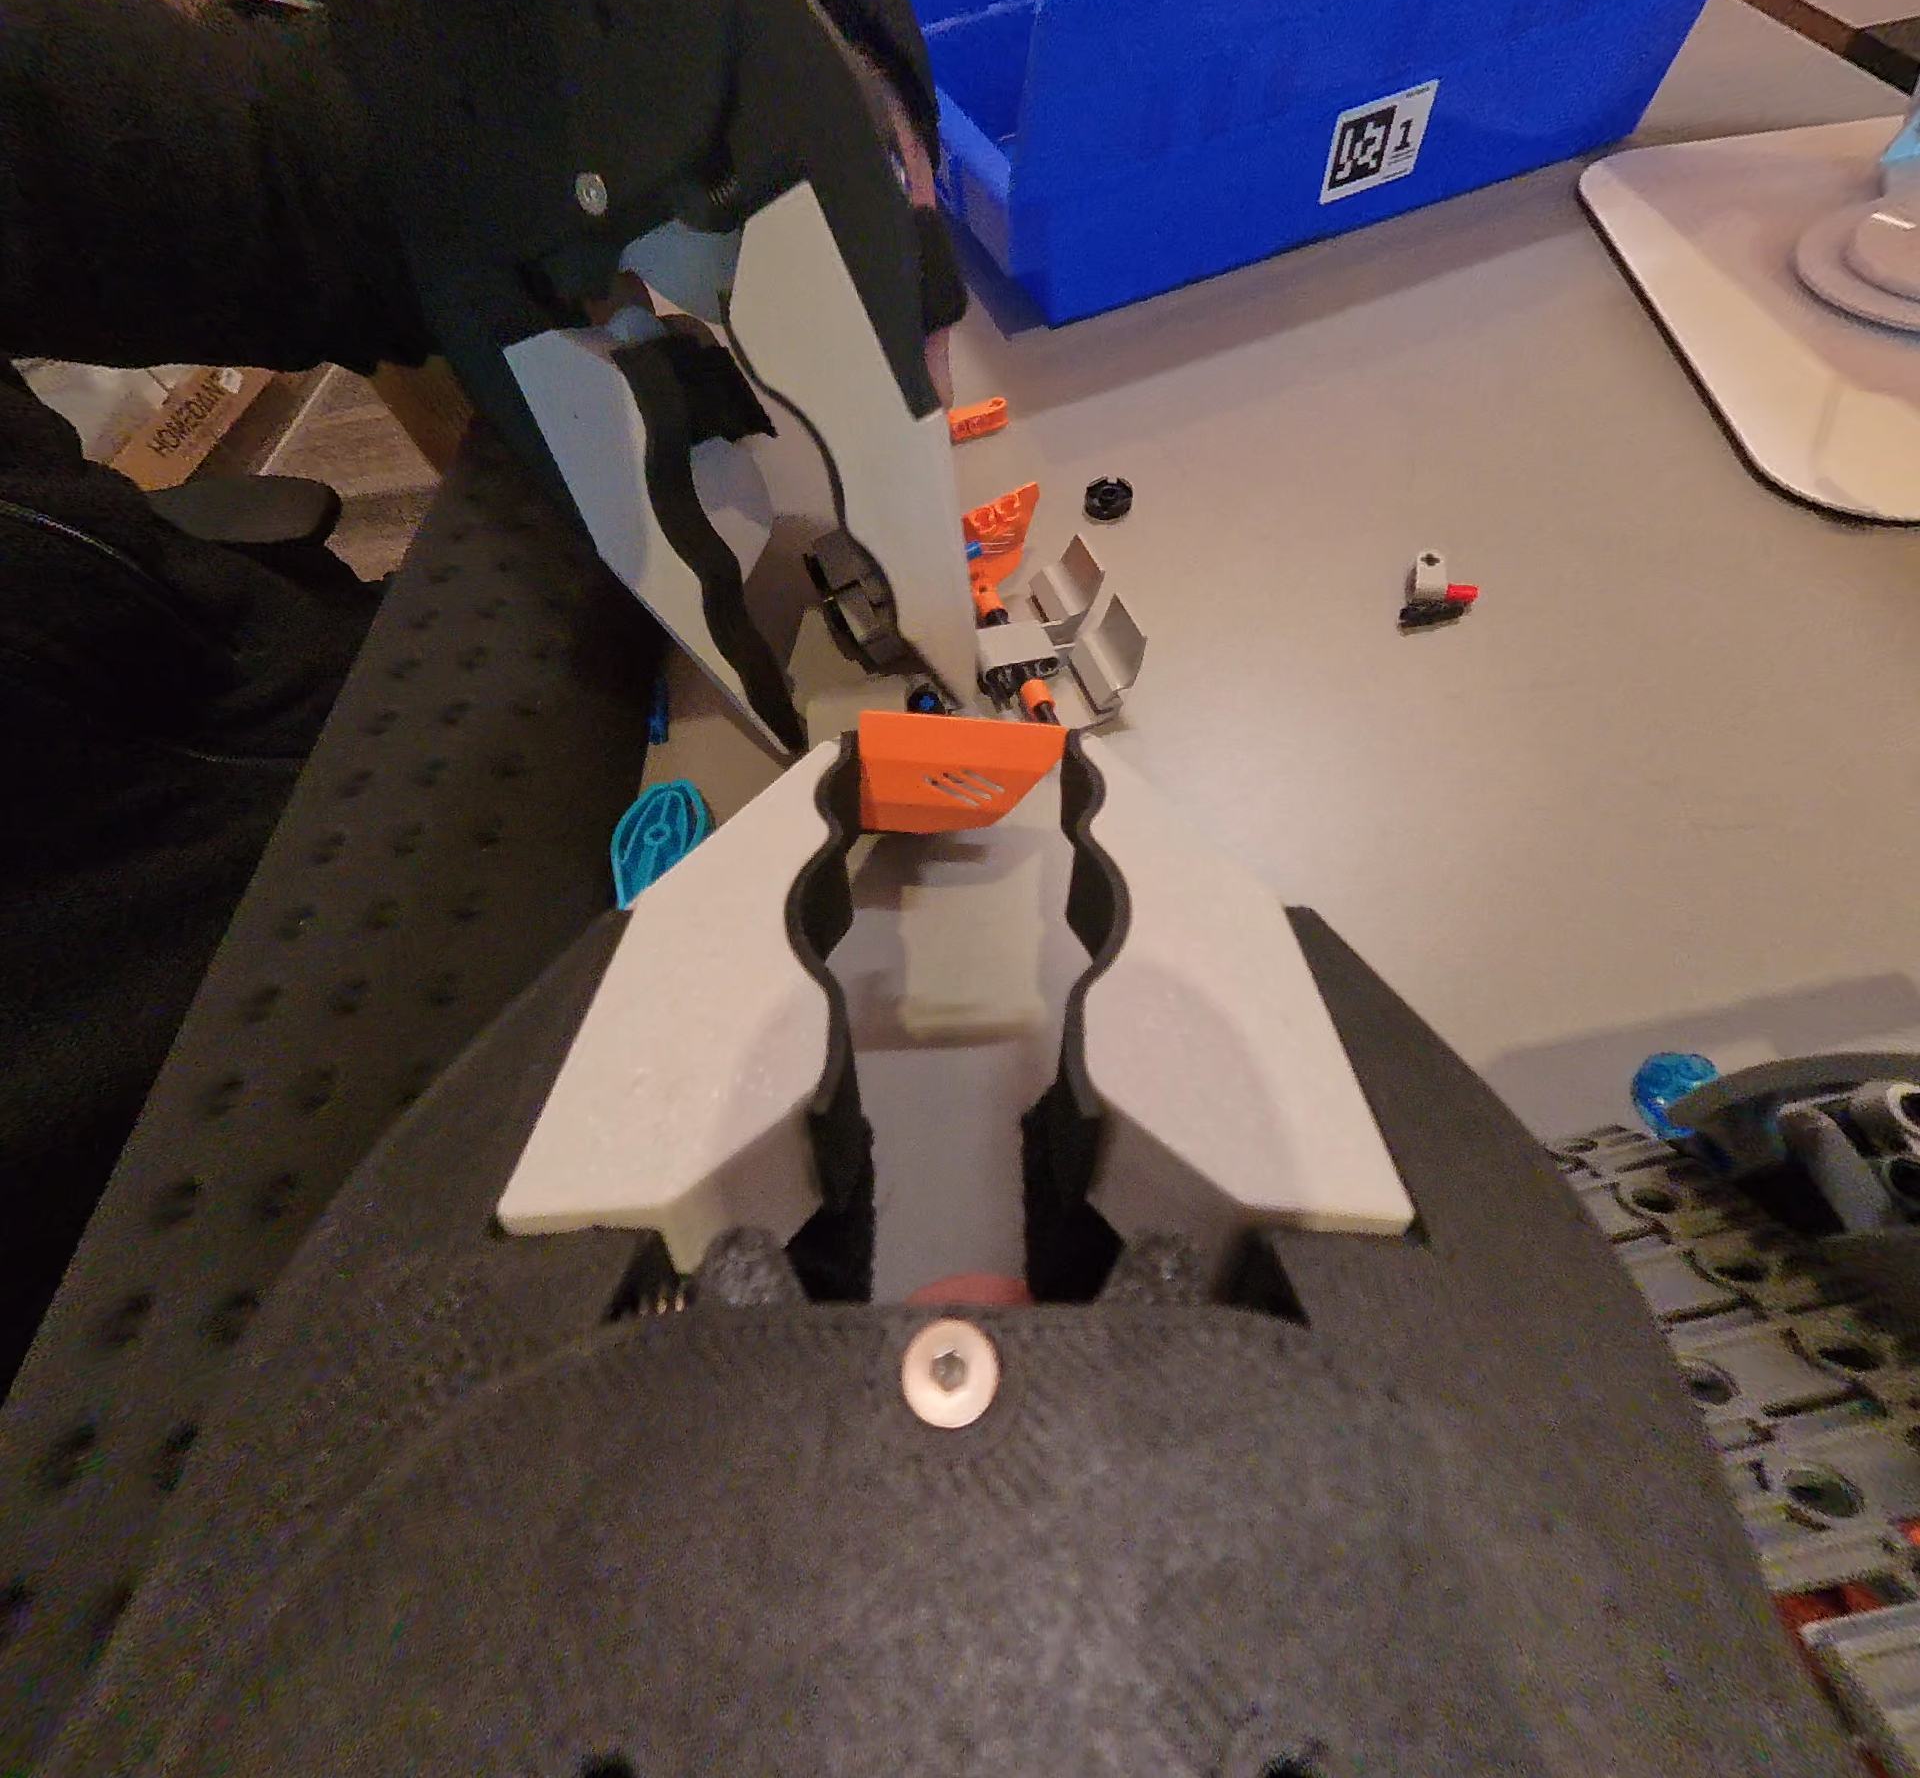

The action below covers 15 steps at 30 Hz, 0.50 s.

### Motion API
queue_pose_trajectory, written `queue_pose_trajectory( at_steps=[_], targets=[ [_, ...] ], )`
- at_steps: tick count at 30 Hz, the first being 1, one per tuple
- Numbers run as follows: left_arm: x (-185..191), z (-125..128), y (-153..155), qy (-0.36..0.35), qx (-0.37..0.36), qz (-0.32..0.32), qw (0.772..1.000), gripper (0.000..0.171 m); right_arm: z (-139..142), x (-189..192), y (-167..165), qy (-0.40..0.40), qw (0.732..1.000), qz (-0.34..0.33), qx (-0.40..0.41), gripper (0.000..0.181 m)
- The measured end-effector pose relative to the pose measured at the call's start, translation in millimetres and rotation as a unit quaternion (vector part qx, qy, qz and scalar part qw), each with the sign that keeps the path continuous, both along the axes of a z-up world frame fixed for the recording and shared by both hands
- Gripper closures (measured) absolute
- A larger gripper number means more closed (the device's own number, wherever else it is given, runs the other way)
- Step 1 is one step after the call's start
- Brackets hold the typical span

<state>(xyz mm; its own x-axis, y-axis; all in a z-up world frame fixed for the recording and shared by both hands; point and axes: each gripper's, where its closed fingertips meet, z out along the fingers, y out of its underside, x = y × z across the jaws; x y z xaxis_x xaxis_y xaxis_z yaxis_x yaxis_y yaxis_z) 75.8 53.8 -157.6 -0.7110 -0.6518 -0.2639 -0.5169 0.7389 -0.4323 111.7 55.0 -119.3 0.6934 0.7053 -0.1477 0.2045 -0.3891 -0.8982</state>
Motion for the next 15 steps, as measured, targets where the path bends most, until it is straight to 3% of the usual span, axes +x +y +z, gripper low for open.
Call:
queue_pose_trajectory(
  at_steps=[2, 8, 15],
  targets=[
    [3, -2, -1, -0.003, -0.008, 0.000, 1.000, 0.146, -3, 1, 1, 0.001, 1.000, -0.004, -0.006, 0.145],
    [6, 5, -11, -0.021, -0.068, -0.005, 0.997, 0.146, -4, 4, 4, 0.005, 1.000, -0.015, -0.006, 0.145],
    [9, 31, -17, -0.093, -0.136, -0.007, 0.986, 0.146, 14, 12, 7, 0.029, 0.998, -0.036, 0.029, 0.145]
  ],
)
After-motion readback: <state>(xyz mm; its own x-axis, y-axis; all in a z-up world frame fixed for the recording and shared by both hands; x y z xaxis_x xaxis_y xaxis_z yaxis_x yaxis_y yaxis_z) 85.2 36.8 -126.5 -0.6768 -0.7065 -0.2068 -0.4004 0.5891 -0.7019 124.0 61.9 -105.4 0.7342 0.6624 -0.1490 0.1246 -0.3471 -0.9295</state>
